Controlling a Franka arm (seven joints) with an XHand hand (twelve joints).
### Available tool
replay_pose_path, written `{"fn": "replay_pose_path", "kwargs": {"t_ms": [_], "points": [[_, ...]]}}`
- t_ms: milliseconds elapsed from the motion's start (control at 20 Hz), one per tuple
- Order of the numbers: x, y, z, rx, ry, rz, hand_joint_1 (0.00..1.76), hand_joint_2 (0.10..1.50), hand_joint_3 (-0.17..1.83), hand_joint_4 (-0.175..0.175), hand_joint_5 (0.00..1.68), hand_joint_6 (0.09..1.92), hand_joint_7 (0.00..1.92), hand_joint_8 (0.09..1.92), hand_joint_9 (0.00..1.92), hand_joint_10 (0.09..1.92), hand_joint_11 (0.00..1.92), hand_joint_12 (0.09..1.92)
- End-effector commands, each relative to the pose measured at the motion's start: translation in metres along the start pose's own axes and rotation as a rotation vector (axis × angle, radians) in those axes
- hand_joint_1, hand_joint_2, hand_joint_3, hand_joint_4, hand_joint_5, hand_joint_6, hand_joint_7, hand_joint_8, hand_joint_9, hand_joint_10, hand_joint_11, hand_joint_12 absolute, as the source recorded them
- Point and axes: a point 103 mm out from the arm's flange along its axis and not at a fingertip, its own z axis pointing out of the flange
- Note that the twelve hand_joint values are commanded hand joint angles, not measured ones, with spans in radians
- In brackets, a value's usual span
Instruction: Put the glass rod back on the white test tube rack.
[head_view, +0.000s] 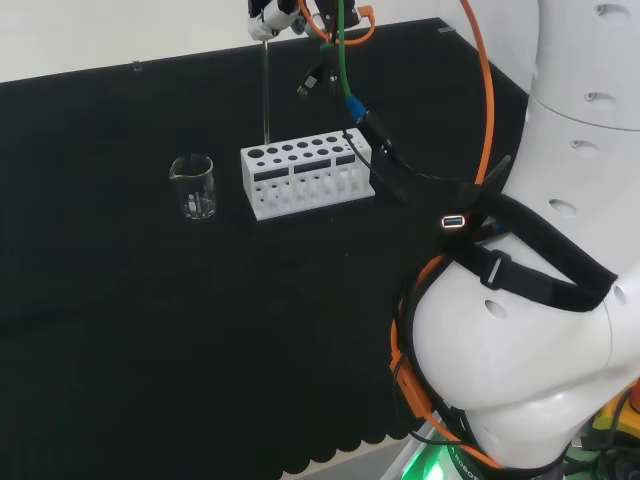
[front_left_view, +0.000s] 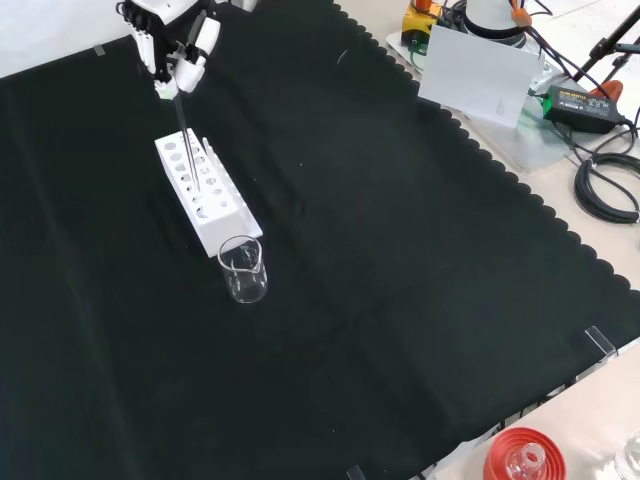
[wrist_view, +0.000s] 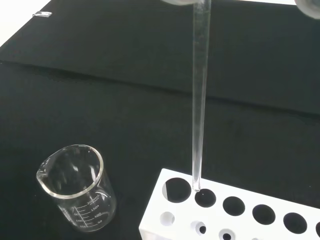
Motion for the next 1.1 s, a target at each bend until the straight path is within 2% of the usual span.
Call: {"fn": "replay_pose_path", "kwargs": {"t_ms": [50, 450, 650, 1100], "points": [[-0.007, 0.002, 0.006, -0.001, 0.024, -0.013, 1.32, 1.05, -0.17, -0.175, 1.30, 0.30, 1.42, 0.50, 1.83, 0.31, 1.69, 0.53], [-0.009, 0.004, 0.010, 0.020, 0.003, 0.005, 1.32, 1.05, -0.17, -0.175, 1.30, 0.30, 1.42, 0.50, 1.83, 0.30, 1.69, 0.53], [-0.016, 0.001, 0.013, 0.000, 0.051, 0.008, 1.32, 1.05, -0.17, -0.175, 1.30, 0.30, 1.42, 0.50, 1.83, 0.30, 1.69, 0.53], [-0.019, 0.002, 0.038, 0.041, 0.047, 0.002, 1.32, 1.05, -0.17, -0.175, 1.30, 0.30, 1.43, 0.50, 1.83, 0.30, 1.69, 0.53]]}}
